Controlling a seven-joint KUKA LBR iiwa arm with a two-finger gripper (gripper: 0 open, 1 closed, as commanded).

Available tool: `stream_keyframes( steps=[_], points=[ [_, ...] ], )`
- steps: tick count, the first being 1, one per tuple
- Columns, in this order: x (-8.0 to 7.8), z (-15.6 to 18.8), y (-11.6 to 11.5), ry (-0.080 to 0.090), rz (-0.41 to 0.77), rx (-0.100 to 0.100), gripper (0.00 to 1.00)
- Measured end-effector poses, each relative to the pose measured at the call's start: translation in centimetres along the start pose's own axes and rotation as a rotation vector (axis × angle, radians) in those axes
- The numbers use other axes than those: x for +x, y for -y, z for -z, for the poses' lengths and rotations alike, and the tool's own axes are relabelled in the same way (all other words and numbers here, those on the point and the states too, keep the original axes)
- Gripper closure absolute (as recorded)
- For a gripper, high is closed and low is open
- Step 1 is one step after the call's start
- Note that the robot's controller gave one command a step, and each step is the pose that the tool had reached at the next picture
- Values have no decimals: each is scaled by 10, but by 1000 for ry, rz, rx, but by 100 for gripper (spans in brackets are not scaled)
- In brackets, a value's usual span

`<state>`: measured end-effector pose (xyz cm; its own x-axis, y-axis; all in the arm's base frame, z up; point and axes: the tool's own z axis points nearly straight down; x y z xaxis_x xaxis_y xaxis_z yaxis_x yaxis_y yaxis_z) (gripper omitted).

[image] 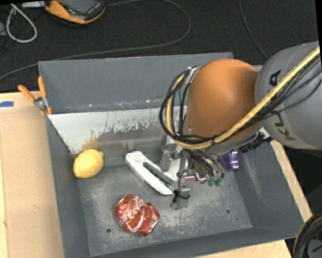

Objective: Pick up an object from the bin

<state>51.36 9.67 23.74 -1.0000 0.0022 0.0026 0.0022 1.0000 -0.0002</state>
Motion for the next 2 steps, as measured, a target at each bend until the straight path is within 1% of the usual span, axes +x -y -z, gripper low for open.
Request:
stream_keyframes(
  steps=[1, 2],
  points=[
    [17, -134, -40, 0, -101, -1, 0],
    [19, -105, -46, 6, -20, 0, 0]
  ],
)
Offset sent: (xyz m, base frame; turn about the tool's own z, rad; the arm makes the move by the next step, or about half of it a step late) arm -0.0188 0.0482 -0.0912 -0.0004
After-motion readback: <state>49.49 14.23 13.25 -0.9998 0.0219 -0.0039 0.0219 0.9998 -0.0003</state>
